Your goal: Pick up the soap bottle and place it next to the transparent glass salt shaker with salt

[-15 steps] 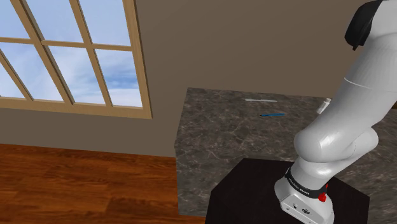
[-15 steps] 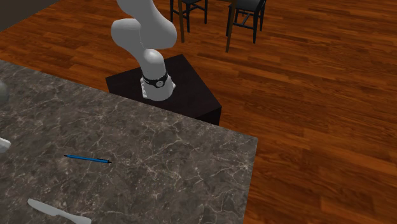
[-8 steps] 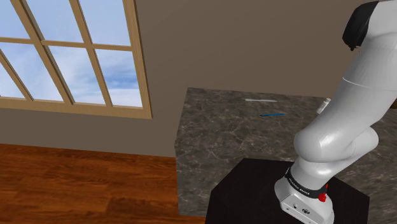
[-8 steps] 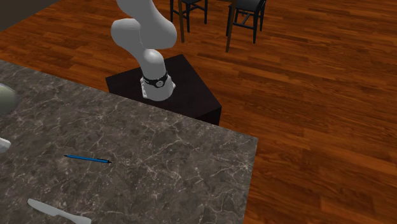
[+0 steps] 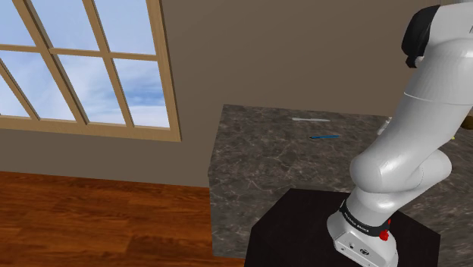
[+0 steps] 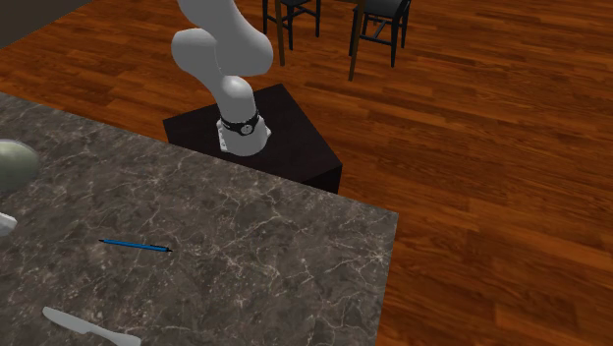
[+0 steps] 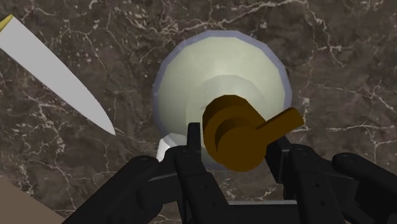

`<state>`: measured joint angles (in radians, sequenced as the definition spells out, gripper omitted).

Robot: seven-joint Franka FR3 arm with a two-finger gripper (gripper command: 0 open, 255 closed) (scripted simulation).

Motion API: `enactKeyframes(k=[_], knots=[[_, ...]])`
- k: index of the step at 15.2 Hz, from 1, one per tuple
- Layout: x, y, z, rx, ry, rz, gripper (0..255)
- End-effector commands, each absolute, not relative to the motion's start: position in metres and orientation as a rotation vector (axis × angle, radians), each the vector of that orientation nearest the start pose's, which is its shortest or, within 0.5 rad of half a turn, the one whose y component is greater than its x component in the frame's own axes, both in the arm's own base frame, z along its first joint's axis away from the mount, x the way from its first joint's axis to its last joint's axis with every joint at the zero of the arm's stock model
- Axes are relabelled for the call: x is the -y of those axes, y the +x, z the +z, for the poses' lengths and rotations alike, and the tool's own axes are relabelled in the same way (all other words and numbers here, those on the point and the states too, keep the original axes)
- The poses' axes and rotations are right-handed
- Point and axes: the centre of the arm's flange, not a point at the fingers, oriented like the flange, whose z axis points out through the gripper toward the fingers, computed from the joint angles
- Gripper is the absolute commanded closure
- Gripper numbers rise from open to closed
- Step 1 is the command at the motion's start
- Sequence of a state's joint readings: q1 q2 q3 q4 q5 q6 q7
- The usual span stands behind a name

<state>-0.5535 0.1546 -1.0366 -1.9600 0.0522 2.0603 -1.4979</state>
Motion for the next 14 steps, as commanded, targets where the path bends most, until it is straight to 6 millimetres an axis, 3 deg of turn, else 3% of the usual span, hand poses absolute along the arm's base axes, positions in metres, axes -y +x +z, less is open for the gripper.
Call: enactKeyframes(k=[1,7,14], knots=[[0.577,0.008,0.425,-0.174,-3.160,0.135,255],[0.577,0.008,0.396,-0.174,-3.160,0.135,255],[0.577,0.008,0.396,-0.174,-3.160,0.135,255]])
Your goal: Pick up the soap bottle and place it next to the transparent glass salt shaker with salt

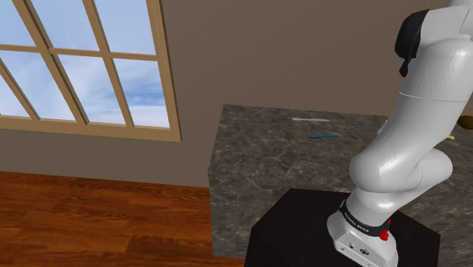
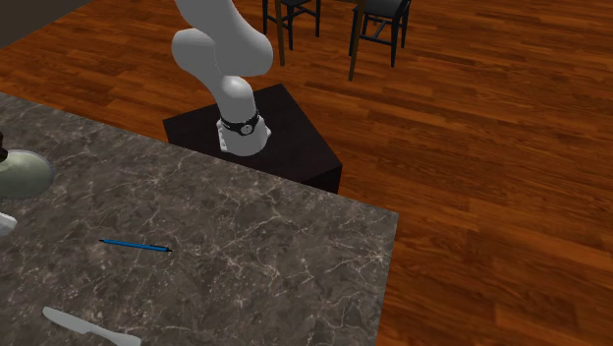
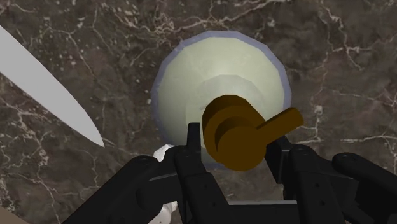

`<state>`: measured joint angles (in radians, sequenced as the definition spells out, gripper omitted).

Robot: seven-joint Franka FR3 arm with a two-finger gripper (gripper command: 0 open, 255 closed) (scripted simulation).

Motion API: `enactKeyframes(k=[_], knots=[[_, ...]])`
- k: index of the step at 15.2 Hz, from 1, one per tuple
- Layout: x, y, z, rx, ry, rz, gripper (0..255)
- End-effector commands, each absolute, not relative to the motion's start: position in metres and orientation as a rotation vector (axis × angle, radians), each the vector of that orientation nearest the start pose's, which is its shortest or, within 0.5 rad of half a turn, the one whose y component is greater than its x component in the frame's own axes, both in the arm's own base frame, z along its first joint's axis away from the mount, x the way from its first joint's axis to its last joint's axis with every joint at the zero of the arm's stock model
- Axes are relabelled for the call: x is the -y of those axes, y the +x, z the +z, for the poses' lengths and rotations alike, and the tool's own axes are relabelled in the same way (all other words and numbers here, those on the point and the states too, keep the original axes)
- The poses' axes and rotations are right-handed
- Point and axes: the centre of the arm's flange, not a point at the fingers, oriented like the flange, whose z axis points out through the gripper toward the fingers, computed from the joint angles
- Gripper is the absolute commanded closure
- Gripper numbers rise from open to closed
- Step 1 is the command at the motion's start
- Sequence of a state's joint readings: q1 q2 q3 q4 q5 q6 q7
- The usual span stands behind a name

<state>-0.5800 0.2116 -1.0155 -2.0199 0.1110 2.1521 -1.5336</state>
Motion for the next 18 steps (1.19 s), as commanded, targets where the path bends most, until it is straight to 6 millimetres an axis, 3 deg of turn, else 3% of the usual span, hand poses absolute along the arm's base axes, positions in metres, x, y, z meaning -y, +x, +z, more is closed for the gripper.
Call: enactKeyframes(k=[1,6,10,18], knots=[[0.577,0.008,0.396,-0.174,-3.160,0.135,0],[0.577,0.008,0.396,-0.174,-3.160,0.135,0],[0.576,0.012,0.446,-0.174,-3.160,0.135,0],[0.576,0.012,0.446,-0.174,-3.160,0.135,0]])
